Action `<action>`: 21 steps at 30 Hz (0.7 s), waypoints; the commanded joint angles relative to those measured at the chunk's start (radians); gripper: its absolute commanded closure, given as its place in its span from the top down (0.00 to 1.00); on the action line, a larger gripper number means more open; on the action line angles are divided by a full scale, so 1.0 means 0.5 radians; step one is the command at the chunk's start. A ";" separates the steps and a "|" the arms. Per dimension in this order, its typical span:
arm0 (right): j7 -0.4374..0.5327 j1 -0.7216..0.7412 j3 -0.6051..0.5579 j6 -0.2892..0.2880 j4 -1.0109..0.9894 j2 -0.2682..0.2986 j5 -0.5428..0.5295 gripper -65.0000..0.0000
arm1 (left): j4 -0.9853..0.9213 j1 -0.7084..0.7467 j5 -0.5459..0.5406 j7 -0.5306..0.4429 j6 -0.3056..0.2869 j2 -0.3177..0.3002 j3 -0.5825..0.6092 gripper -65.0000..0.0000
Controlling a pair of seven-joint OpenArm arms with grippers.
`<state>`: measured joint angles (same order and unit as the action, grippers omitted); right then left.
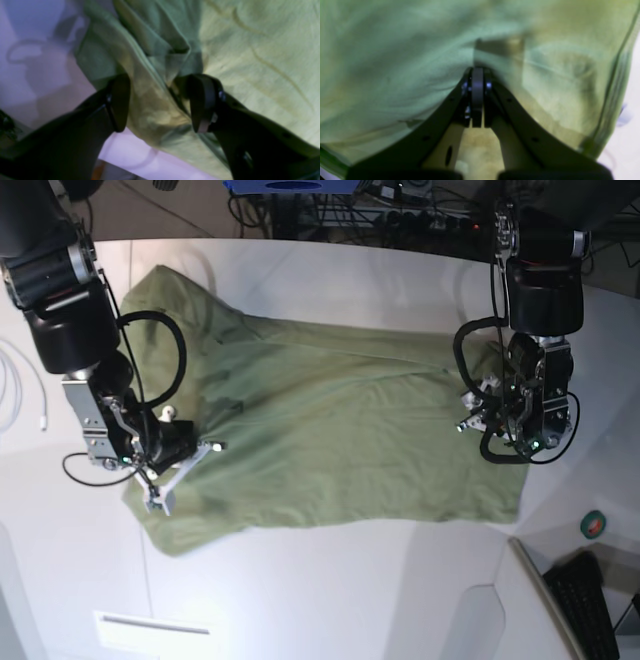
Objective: Layout the t-shirt on the table in an organized manner, then fold the t-shirt properly
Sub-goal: 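Hold the shirt with both grippers and stretch it flat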
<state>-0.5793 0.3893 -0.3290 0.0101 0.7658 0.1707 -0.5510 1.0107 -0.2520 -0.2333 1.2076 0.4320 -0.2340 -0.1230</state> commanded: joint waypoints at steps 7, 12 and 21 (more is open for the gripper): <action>-0.006 -0.001 0.006 0.175 -0.072 0.016 0.048 0.00 | 0.770 0.389 0.035 0.281 -0.086 0.009 -0.222 0.54; 0.012 -0.001 0.006 0.254 -0.072 0.016 0.048 0.00 | 0.889 0.567 0.038 0.281 -0.101 -0.009 -0.253 0.54; 0.003 -0.047 0.003 0.251 -0.060 0.019 0.048 0.00 | 1.113 0.423 0.038 0.275 -0.101 0.006 -0.642 0.46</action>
<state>-0.5110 0.3820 -0.3256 0.0967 0.7490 0.1650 -0.5529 1.5566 -0.0372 -0.2138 1.3384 0.3843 -0.2230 -0.4442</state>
